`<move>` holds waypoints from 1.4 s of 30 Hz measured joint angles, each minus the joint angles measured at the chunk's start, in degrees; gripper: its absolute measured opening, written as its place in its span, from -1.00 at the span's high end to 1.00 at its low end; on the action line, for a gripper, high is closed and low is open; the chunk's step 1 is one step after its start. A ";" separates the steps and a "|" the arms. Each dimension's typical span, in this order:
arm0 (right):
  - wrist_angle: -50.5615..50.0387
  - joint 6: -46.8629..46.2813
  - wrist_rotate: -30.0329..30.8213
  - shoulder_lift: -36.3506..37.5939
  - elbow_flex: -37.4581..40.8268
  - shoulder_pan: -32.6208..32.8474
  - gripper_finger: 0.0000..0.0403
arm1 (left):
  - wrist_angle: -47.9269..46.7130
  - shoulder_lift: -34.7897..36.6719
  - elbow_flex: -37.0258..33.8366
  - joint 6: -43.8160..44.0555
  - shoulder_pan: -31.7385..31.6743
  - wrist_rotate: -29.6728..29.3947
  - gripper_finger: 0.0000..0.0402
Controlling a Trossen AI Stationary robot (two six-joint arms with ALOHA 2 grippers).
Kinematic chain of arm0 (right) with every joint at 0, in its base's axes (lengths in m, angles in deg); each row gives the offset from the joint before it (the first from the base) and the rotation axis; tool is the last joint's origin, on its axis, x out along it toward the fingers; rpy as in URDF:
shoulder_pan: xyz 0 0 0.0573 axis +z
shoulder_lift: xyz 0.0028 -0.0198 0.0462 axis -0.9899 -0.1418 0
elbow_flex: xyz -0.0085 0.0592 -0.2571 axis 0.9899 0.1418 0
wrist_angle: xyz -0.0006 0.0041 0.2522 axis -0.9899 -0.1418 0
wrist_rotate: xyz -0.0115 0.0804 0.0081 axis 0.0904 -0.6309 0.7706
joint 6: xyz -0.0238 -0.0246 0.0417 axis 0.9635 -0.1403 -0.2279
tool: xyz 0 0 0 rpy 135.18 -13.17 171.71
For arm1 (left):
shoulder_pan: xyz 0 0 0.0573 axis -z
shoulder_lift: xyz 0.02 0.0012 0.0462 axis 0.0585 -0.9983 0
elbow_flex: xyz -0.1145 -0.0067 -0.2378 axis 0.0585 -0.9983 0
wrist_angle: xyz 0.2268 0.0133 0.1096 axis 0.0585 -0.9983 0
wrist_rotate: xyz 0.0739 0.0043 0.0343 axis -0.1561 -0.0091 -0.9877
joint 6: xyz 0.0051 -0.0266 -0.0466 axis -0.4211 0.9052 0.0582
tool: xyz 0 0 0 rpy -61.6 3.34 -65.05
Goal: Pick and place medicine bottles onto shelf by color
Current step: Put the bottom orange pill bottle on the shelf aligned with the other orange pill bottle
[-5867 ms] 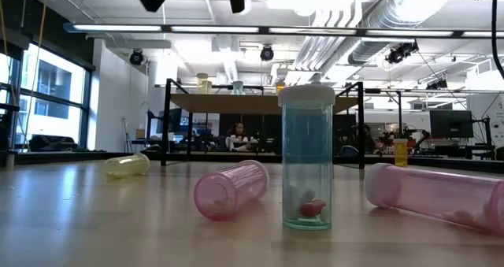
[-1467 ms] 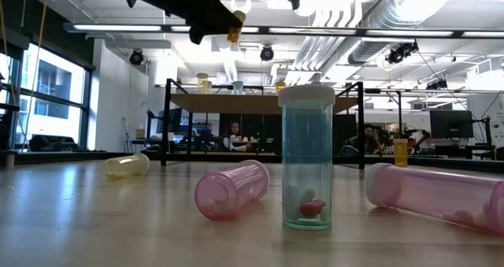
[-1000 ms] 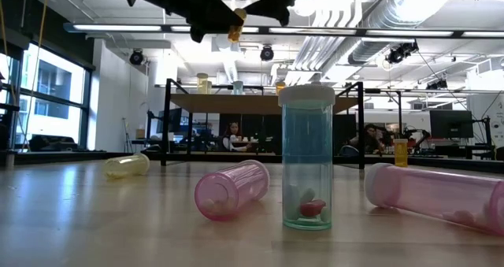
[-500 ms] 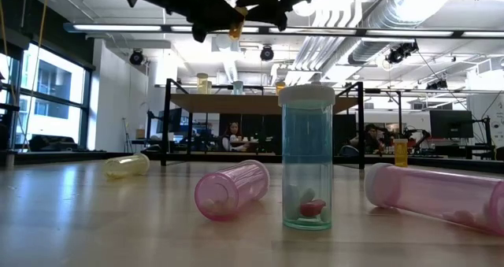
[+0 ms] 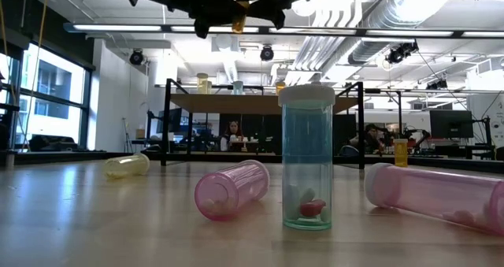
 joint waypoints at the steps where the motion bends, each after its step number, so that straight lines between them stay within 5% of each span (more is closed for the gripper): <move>1: -0.02 0.00 0.04 0.00 0.00 0.00 0.11 | 0.00 0.00 0.00 -0.01 0.00 0.00 0.56; 12: -0.04 -0.02 0.11 0.00 0.00 0.00 0.40 | -0.02 0.00 0.00 -0.03 0.00 0.00 0.56; 25: -0.42 -0.02 0.13 0.04 0.00 0.00 0.43 | -0.07 0.00 0.00 -0.04 0.00 0.00 0.56; 42: -2.50 -0.06 2.60 2.08 0.00 -2.95 0.43 | 0.22 0.24 0.04 -1.11 -0.27 -0.48 -0.01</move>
